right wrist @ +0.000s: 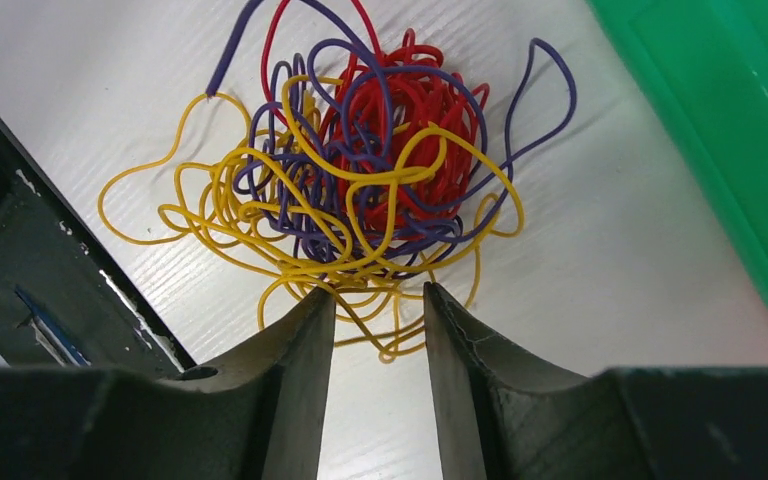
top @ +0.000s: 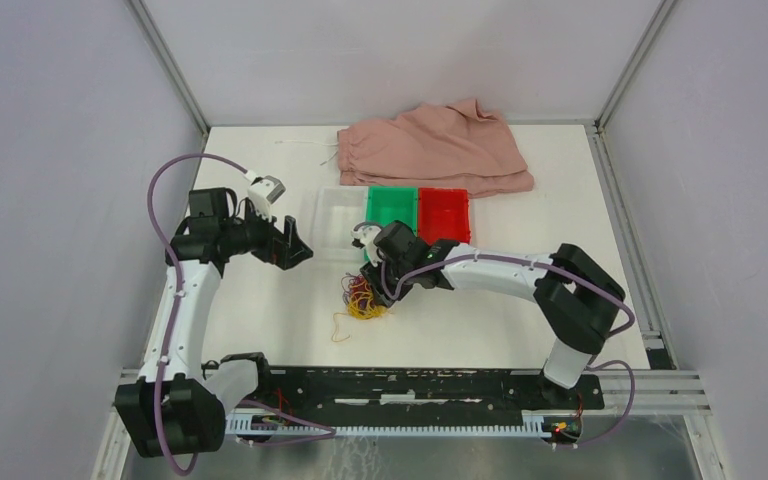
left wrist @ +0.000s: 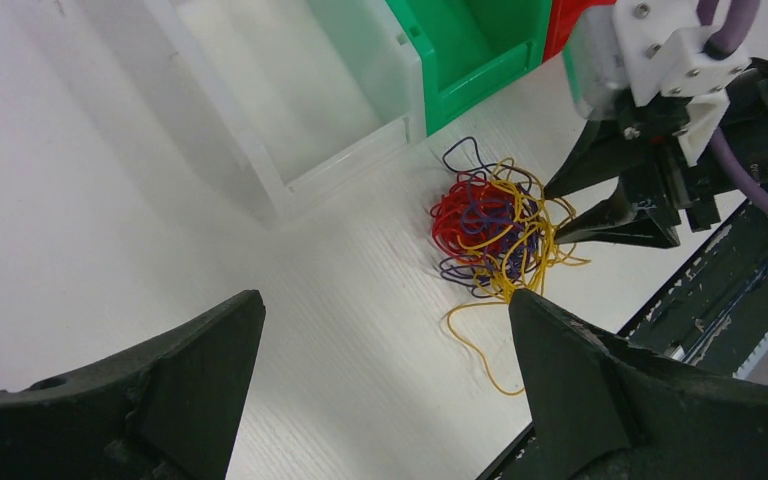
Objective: Untangle the cables
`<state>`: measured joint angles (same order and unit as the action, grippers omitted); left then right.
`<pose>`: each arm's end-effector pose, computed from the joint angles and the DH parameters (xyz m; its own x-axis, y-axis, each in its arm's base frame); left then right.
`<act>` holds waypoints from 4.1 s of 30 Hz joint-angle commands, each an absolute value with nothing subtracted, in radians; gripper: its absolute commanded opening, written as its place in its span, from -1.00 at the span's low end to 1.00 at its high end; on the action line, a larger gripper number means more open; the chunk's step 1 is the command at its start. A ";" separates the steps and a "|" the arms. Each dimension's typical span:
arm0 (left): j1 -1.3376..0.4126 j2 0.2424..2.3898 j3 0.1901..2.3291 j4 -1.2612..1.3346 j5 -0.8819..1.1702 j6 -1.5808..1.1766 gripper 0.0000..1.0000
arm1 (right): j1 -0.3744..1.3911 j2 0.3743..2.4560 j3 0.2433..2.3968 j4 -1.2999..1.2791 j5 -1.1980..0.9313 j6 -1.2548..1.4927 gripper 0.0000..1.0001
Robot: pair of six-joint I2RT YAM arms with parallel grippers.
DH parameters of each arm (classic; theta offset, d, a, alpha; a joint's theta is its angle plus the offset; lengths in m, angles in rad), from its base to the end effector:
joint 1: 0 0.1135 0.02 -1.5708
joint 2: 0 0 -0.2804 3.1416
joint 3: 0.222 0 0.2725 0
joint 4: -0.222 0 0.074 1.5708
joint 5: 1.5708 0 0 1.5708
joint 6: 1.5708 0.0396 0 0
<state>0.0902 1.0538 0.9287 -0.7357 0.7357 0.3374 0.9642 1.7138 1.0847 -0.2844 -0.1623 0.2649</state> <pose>0.2215 -0.0067 0.3052 -0.5906 0.1930 -0.7836 0.5981 0.7565 -0.2645 0.2110 0.3153 0.1936 -0.6626 -0.5017 -0.5562 -0.7187 0.6350 0.2834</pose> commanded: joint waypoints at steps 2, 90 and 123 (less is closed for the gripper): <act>0.094 1.012 0.976 -0.752 0.754 0.375 0.98 | 0.965 1.747 1.181 -0.308 -0.216 0.216 -0.31; -0.058 0.782 1.414 -0.611 0.844 0.057 -0.94 | 1.045 1.538 1.292 0.117 -0.174 0.366 0.68; -0.058 0.746 1.235 -0.553 0.883 -0.058 -0.92 | 1.053 1.557 1.480 0.192 -0.377 0.385 0.17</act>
<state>-0.0566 0.7559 1.2362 -0.6075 0.8677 0.0135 1.0458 1.5265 1.3861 0.1410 -0.3431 0.3473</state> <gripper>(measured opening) 0.054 0.718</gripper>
